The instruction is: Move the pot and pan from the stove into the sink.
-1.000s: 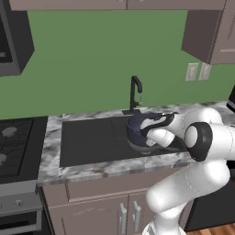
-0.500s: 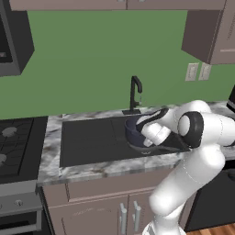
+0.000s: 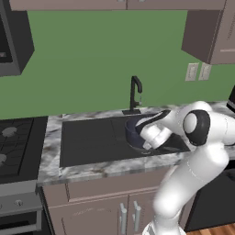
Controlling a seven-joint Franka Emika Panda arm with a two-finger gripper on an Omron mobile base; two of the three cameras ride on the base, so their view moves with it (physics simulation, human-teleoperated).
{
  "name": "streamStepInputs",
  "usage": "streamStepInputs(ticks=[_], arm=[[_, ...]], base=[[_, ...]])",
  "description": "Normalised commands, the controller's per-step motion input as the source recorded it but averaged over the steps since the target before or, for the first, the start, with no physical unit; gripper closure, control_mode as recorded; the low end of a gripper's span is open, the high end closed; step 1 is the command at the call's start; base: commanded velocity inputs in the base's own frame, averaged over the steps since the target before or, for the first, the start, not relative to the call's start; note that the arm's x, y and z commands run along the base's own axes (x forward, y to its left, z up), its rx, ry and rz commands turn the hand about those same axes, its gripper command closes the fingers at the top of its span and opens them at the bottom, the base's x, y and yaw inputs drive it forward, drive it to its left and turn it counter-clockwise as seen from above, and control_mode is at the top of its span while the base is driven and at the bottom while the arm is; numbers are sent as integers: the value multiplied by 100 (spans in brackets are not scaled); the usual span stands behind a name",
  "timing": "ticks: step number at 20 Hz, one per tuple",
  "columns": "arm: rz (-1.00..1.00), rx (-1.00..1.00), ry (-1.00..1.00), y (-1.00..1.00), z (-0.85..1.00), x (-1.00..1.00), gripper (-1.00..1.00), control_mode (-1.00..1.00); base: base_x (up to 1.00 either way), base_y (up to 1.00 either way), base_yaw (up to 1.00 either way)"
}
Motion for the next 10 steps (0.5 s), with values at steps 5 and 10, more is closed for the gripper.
streamStepInputs(ticks=[5,10], arm=[[-3,1,0,0,18,0,-100,-100],[-8,3,0,6,60,4,-100,-100]], base=[[0,0,0],[0,0,0]])
